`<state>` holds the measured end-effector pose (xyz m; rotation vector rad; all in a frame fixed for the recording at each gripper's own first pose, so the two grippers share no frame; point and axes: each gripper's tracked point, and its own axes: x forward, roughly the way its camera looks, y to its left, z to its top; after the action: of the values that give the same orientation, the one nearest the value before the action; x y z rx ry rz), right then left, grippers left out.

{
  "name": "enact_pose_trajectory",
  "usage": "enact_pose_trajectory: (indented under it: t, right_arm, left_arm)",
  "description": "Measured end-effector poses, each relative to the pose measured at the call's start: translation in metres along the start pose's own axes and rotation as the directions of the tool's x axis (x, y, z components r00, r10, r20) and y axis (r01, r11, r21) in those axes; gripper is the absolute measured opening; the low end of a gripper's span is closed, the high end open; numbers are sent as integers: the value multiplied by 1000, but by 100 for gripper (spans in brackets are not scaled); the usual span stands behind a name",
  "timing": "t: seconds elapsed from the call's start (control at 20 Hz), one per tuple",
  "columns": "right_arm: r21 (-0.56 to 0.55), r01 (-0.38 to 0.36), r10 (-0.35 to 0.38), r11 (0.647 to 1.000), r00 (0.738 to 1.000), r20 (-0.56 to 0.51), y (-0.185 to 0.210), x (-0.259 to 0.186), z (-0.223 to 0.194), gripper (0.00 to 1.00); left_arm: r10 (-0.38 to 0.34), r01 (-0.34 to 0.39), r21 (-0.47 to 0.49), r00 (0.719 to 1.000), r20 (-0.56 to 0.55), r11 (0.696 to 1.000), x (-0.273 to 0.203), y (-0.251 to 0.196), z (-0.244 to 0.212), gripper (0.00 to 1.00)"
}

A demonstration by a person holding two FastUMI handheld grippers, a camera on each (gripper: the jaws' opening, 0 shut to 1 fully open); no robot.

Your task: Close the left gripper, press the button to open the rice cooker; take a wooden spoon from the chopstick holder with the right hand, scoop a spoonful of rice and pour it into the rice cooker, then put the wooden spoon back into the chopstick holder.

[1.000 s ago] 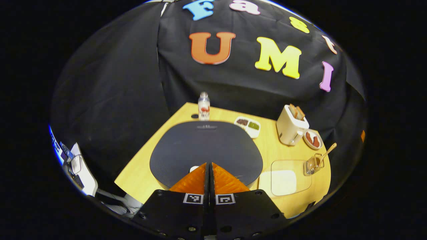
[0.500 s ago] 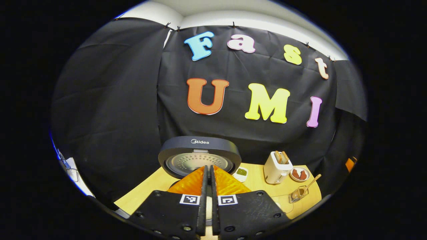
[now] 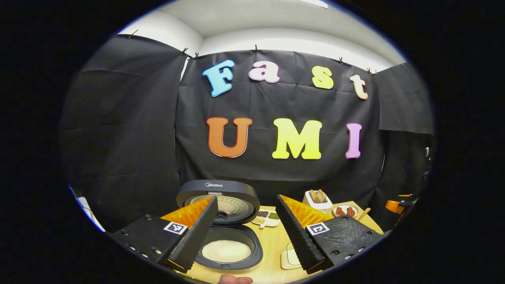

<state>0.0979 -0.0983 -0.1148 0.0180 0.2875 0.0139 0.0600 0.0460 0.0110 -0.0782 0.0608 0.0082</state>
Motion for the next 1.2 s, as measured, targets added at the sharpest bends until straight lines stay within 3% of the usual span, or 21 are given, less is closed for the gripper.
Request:
enact_pose_trajectory:
  t: [0.2,0.35,0.5,0.55,0.65,0.7,0.85,0.95,1.1,1.2]
  right_arm:
    - [25,-41,43,999,997,-67,-12,52,-34,99]
    - [72,-32,42,997,989,-143,-28,96,-63,100]
    - [96,-19,40,995,974,-223,-37,137,-92,100]
    - [106,-27,52,994,968,-246,-37,147,-99,94]
    - [120,-57,89,991,955,-281,-34,164,-112,97]
    - [135,-67,105,989,948,-302,-33,171,-118,88]
    - [184,-91,149,979,932,-331,-29,186,-127,75]
    - [206,-107,173,973,926,-336,-27,193,-130,53]
    - [243,-107,190,964,918,-347,-27,196,-131,30]
    - [281,-89,189,956,916,-353,-28,191,-130,25]
  left_arm:
    - [-23,23,-2,1000,8,1000,5,-23,0,94]
    - [-34,35,17,999,-20,999,17,-42,-8,94]
    - [-45,46,21,998,-39,999,34,-62,-11,94]
    - [-44,45,21,998,-47,999,40,-68,-13,94]
    - [-35,36,18,997,-67,999,52,-75,-19,94]
    - [-27,28,17,997,-78,999,58,-78,-23,94]
    - [0,2,13,994,-107,1000,66,-84,-29,95]
    - [15,-13,12,993,-119,1000,68,-87,-33,95]
    - [27,-23,25,990,-135,999,66,-89,-36,95]
    - [28,-25,19,991,-130,1000,65,-88,-33,94]
